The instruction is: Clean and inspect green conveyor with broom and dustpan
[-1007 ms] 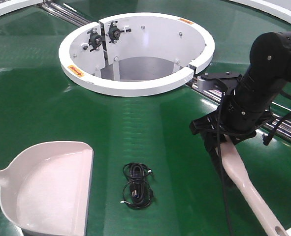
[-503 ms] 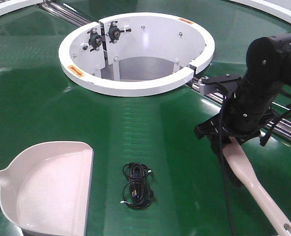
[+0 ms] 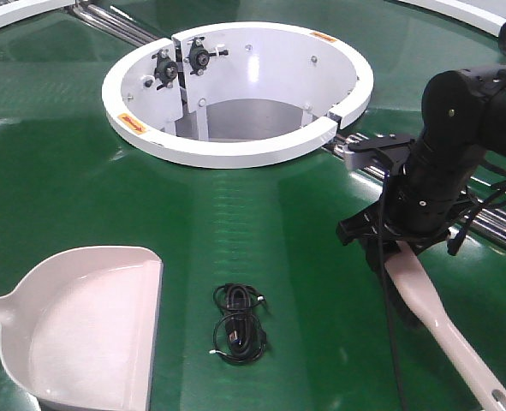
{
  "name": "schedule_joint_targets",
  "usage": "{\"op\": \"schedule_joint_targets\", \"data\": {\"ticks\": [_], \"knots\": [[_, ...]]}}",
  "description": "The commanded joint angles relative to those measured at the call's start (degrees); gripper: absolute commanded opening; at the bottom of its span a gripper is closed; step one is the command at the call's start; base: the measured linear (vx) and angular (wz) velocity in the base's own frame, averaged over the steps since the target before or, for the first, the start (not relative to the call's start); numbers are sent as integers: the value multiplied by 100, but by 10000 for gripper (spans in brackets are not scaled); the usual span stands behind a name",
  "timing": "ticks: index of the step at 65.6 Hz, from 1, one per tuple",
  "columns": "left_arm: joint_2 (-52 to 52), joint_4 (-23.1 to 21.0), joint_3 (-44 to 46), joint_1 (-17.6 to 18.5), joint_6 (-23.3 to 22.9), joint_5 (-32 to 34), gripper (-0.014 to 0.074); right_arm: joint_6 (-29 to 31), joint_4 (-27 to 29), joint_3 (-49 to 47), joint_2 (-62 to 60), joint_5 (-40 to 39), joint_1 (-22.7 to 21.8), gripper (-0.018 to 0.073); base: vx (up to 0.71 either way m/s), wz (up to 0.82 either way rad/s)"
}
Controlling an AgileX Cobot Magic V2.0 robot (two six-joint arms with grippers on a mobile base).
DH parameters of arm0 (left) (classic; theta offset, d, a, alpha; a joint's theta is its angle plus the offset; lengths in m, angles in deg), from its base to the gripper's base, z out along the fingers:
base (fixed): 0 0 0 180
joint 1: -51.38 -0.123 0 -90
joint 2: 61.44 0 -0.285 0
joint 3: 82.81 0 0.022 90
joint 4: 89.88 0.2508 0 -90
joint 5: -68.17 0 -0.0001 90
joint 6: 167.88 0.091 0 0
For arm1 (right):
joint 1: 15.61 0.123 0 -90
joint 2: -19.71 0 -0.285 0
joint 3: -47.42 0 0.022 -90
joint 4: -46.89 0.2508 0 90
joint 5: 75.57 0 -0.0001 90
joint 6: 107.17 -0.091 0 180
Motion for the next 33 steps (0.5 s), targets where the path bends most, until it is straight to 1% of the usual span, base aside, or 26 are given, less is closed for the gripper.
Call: {"op": "schedule_joint_targets", "data": {"ticks": [1, 8, 11, 17, 20, 23, 27, 30, 33], "knots": [[-15, 67, 194, 42, 812, 377, 591, 29, -43, -143, -295, 326, -25, -2, 0, 0], [-15, 494, 194, 42, 2393, 377, 591, 29, -43, -143, -295, 326, -25, -2, 0, 0], [-15, 738, 194, 42, 3338, 382, 591, 29, -43, -143, -295, 326, -25, -2, 0, 0], [-15, 969, 194, 42, 4687, 396, 591, 29, -43, -143, -295, 326, -25, -2, 0, 0], [-15, 1041, 194, 42, 5464, 425, 591, 29, -43, -143, -295, 326, -25, -2, 0, 0], [-15, 1056, 194, 42, 5951, 450, 591, 29, -43, -143, -295, 326, -25, -2, 0, 0], [-15, 1050, 194, 42, 6443, 489, 591, 29, -43, -143, -295, 326, -25, -2, 0, 0], [-15, 1051, 194, 42, 6599, 489, 591, 29, -43, -143, -295, 326, -25, -2, 0, 0], [-15, 1051, 194, 42, 6640, 489, 591, 29, -43, -143, -295, 326, -25, -2, 0, 0]]}}
